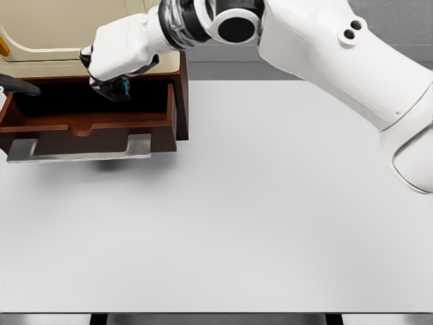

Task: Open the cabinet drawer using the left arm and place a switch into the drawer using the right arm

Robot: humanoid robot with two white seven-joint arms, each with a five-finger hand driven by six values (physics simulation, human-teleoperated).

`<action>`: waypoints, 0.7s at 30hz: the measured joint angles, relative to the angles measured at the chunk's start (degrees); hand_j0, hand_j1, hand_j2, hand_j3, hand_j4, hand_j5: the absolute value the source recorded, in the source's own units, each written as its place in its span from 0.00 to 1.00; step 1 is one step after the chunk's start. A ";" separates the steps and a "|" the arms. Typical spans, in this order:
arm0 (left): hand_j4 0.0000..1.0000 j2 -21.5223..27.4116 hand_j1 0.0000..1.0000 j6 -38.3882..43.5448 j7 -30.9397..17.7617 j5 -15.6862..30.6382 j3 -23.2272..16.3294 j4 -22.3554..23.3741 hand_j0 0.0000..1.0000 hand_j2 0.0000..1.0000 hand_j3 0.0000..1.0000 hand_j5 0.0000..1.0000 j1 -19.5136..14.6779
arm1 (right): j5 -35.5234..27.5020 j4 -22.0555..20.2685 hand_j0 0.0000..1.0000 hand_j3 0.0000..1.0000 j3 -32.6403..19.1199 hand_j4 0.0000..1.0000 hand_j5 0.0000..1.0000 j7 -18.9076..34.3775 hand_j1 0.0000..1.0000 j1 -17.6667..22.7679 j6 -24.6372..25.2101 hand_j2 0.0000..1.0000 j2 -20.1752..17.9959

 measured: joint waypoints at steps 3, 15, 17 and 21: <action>1.00 0.01 1.00 0.00 0.00 -0.05 -0.05 0.00 1.00 1.00 1.00 1.00 -0.12 | 0.08 0.19 0.51 0.51 0.46 0.51 0.51 -0.07 0.51 -0.35 -0.04 0.51 0.49; 1.00 0.00 1.00 0.00 0.00 -0.15 -0.25 0.02 1.00 1.00 1.00 1.00 -0.03 | 1.36 0.37 0.91 0.91 0.94 0.91 0.91 0.02 0.91 -0.70 0.06 0.91 1.56; 1.00 -0.01 1.00 -0.01 0.00 -0.18 -0.25 0.04 1.00 1.00 1.00 1.00 -0.15 | 2.50 0.31 1.00 1.00 1.11 1.00 1.00 0.21 1.00 -0.79 0.39 1.00 1.79; 1.00 -0.01 1.00 0.01 0.00 -0.15 -0.30 0.22 1.00 1.00 1.00 1.00 0.01 | 3.36 0.19 1.00 1.00 1.82 1.00 1.00 0.28 1.00 -1.14 0.86 1.00 2.31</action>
